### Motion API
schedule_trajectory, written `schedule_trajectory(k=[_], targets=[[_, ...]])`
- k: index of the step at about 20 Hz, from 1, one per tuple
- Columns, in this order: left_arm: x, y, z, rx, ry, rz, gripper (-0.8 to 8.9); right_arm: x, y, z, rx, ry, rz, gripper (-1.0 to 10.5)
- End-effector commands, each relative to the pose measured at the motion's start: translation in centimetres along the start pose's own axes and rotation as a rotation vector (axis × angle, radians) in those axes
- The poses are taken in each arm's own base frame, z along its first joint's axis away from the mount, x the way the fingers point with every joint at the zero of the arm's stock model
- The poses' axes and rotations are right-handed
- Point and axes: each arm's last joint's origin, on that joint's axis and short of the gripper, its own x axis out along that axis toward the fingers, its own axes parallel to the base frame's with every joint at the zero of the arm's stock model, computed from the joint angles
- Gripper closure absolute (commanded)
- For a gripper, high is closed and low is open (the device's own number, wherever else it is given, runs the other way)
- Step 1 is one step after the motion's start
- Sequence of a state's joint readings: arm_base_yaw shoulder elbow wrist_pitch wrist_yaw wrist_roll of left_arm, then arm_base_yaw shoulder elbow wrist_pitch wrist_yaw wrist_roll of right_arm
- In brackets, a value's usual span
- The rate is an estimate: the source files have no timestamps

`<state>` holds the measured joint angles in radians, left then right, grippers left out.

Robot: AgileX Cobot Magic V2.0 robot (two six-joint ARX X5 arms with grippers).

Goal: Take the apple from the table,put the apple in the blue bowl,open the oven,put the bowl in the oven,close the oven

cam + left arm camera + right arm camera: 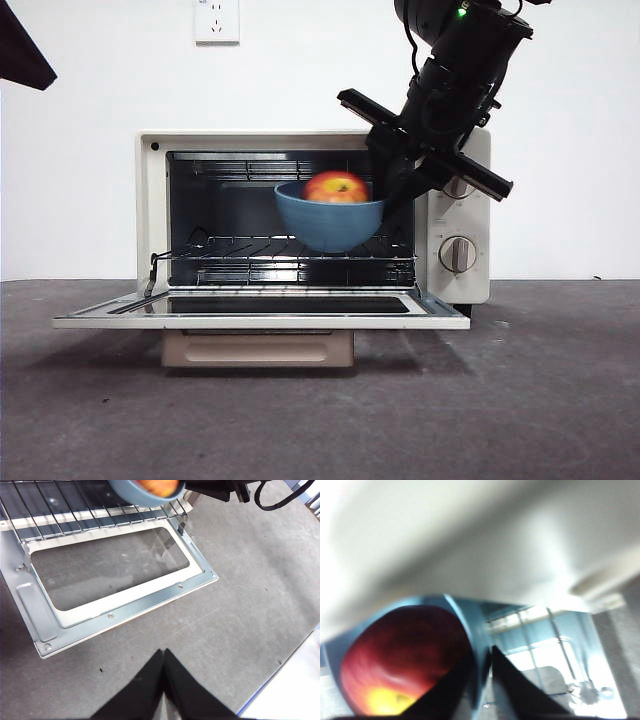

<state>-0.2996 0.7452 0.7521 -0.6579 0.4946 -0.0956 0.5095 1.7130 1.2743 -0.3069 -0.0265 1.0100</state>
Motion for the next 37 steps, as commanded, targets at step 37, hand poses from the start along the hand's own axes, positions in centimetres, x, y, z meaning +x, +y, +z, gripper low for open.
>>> schedule_trajectory(k=[37], targets=[[4.1, 7.3, 1.3, -0.225, -0.017, 0.161, 8.07, -18.8, 0.3, -2.6, -0.863, 0.031, 0.062, 8.1]])
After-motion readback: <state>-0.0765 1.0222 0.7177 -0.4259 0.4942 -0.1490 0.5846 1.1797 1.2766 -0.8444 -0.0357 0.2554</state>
